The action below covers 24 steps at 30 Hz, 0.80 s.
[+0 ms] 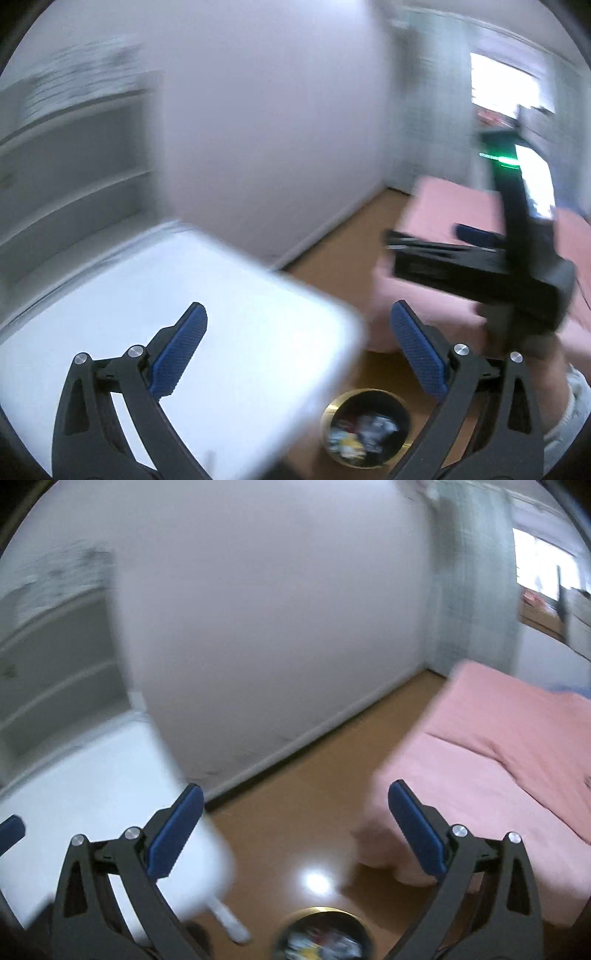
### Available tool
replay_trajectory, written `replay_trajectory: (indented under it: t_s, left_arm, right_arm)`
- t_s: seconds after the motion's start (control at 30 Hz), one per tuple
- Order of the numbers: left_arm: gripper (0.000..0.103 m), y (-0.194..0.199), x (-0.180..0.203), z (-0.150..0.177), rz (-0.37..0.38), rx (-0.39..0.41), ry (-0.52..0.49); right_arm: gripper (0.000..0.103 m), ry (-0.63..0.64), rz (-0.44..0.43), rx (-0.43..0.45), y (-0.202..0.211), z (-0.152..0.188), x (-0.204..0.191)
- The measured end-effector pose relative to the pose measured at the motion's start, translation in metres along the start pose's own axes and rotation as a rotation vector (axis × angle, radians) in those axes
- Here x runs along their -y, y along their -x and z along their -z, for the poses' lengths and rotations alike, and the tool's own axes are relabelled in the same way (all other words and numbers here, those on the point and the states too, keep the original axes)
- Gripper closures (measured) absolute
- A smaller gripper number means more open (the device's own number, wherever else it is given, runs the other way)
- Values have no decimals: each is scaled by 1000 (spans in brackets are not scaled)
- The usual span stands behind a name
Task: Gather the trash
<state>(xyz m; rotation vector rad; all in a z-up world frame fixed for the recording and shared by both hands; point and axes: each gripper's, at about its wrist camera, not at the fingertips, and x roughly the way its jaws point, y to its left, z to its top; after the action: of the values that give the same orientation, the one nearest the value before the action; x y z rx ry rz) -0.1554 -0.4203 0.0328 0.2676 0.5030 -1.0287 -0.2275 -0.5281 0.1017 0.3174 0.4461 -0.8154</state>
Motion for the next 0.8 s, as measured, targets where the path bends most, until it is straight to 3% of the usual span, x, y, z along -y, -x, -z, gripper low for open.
replay_trajectory:
  t_s: [0.13,0.17,0.23,0.4,0.5,0.63,0.8]
  left_arm:
    - [7,26,-88,9,-250,-7,83]
    - [7,36,-113,15,-340,-3,93]
    - [7,51,-150,24,-446,-11,125]
    - [7,76,-223,57,-617,-53,271]
    - [7,80,-256,80,-675,-85,339]
    - [7,85,-276,97,-705,-102,388]
    - [7,87,-288,97,-691,-90,429]
  right_arm:
    - [6,83,-188,4,-5,-7,-101]
    - [6,97,-216,-1,-9,-9,-119]
    - [6,138,-283,-11,-9,-8,-165]
    - [6,336,-420,-34,0,24,-297]
    - [6,385,-478,-21,7,44,-339]
    - [6,432,-416,60,17,63,-362]
    - [6,371,-414,63,13,58,-354]
